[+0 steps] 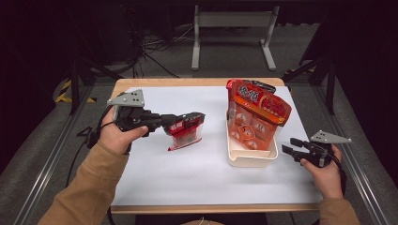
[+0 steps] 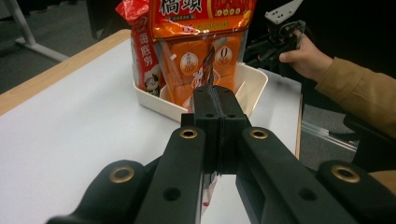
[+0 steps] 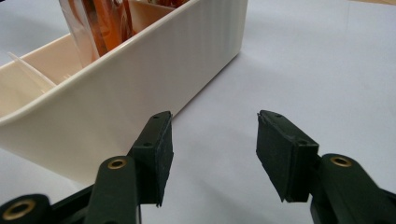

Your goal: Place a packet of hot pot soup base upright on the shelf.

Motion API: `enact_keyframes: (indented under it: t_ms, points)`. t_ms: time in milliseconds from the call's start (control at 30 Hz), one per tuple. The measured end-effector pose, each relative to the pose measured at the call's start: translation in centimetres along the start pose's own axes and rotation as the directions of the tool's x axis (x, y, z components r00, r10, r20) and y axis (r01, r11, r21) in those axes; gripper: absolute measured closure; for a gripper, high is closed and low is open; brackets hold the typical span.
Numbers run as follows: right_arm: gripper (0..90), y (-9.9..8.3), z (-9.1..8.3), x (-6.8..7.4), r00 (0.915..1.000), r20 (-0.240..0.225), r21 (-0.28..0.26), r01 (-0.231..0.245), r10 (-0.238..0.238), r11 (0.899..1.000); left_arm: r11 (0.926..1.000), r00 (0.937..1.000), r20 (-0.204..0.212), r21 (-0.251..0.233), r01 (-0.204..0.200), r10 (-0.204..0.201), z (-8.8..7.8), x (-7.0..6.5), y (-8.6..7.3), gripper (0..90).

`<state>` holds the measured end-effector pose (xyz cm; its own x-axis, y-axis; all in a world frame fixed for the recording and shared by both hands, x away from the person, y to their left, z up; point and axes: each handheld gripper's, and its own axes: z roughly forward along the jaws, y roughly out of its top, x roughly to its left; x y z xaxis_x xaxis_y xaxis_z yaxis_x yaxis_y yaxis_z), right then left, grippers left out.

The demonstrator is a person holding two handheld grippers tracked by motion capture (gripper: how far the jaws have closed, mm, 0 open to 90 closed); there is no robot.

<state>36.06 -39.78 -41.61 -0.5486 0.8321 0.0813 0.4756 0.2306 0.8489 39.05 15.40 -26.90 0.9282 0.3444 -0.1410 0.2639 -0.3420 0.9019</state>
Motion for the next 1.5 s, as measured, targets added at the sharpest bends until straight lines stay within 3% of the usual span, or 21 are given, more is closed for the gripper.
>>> enact_keyframes:
  t_ms: [267,833,1133,1500]
  points:
    - [46.4,0.1,-0.1,-0.1,0.9997,-0.019,-0.022,-0.013,0.012,1.000,0.9973,0.9997,0.013,-0.070,-0.022,0.023,0.8,-0.1,0.8,90.0]
    - [47.5,0.2,-0.2,-0.3,0.9998,-0.017,-0.029,-0.008,0.007,1.000,0.9969,0.9947,0.074,-0.041,-0.068,0.071,5.9,-1.5,3.3,89.8]
    - [47.7,0.2,-0.8,-0.8,0.9997,-0.011,-0.053,-0.022,0.022,0.998,0.9947,0.9922,0.097,-0.073,-0.072,0.079,7.9,-2.1,4.2,90.0]
    - [47.8,0.1,-0.7,-0.9,0.9997,-0.007,-0.043,-0.022,0.021,0.999,0.9909,0.9905,0.107,-0.111,-0.075,0.087,9.8,-2.8,5.1,90.0]
